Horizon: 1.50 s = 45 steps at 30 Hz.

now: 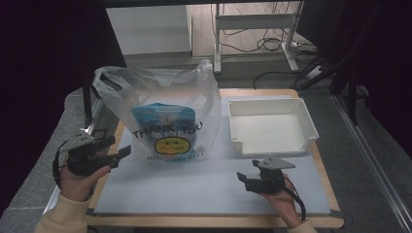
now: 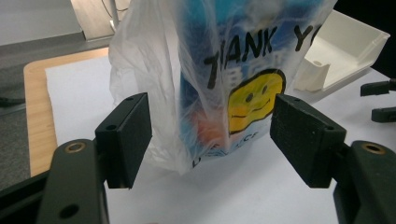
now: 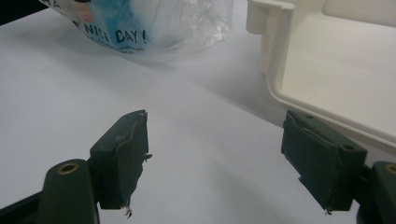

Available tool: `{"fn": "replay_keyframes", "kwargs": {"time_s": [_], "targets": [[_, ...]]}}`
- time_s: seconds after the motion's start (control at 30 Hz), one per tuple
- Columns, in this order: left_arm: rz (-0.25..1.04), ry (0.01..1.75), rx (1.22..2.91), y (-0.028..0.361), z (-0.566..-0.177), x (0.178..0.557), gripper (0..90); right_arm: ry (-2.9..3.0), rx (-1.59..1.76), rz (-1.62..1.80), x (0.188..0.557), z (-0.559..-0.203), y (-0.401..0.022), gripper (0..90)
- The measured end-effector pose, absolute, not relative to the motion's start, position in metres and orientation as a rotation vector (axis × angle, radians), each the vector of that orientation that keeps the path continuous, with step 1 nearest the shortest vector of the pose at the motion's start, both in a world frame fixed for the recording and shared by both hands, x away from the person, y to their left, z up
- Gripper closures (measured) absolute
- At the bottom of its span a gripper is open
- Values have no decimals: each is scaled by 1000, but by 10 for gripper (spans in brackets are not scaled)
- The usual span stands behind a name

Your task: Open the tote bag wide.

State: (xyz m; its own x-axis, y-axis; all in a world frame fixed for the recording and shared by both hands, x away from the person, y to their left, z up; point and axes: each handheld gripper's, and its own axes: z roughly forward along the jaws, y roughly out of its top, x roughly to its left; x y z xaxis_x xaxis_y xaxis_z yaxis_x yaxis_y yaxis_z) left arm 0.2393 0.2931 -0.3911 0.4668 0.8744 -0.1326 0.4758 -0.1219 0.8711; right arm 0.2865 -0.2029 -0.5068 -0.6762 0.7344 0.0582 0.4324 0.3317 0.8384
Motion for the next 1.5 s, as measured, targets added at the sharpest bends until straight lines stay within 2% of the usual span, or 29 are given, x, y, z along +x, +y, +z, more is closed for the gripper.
{"fn": "replay_keyframes", "kwargs": {"time_s": [0.73, 1.0, 1.33, 1.5], "targets": [[573, 1155, 1726, 295, -342, 271, 311, 2289, 1033, 1238, 287, -511, -202, 228], [597, 1159, 1724, 299, -329, 280, 341, 2294, 1033, 1231, 287, -512, -202, 228], [591, 1152, 1708, 299, -320, 295, 427, 2299, 1037, 1223, 288, -513, -201, 228], [584, 1147, 1702, 301, -320, 303, 519, 2299, 1038, 1221, 288, -513, -201, 228]]}}
